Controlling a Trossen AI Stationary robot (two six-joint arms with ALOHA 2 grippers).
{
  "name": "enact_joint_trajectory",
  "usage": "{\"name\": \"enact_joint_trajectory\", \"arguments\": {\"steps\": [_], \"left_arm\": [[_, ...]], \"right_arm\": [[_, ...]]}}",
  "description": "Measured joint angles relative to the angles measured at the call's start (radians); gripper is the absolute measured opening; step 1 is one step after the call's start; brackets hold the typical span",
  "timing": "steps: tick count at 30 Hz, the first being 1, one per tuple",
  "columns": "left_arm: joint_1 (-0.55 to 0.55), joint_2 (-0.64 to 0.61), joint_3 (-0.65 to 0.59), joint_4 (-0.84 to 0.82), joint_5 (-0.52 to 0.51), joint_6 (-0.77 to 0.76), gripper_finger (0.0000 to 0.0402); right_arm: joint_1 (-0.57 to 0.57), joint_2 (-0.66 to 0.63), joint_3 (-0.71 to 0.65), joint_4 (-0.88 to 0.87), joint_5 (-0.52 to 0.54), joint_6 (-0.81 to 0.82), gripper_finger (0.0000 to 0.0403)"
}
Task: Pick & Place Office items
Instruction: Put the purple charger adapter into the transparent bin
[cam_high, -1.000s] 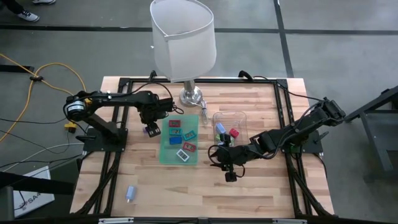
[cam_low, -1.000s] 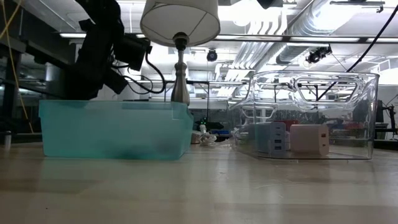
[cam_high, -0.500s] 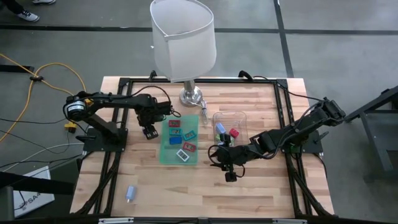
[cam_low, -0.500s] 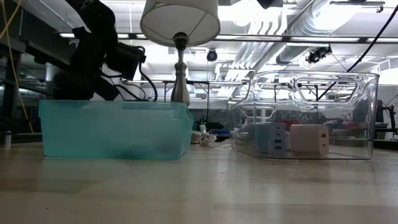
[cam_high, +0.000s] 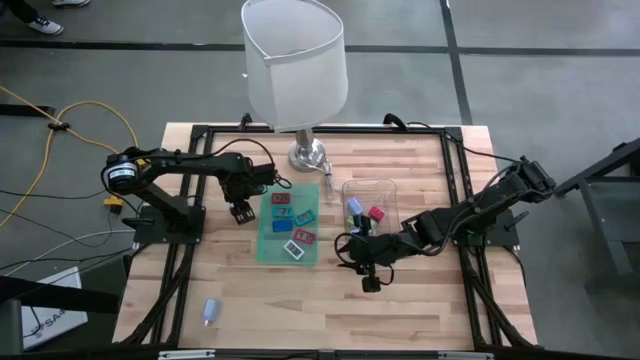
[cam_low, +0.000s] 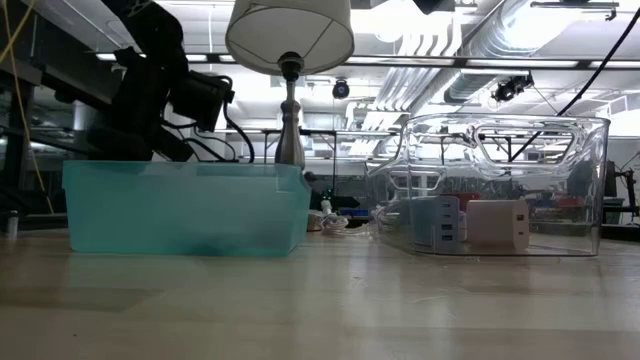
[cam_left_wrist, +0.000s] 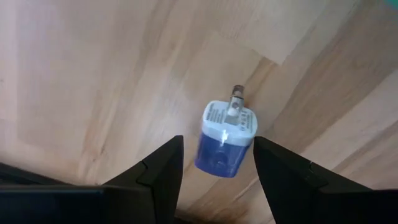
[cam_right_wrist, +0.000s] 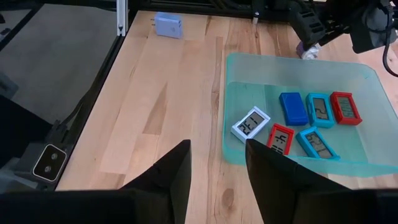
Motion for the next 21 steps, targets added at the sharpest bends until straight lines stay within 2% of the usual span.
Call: {"name": "enact_joint_trajectory", "arguments": {"steps": [21], "left_arm": [[-0.002, 0.009, -0.013, 0.01, 0.025, 0.0, 0.0186]], "right_arm": [[0.0, 0.0, 0.0, 0.0, 0.0, 0.0, 0.0138]]}}
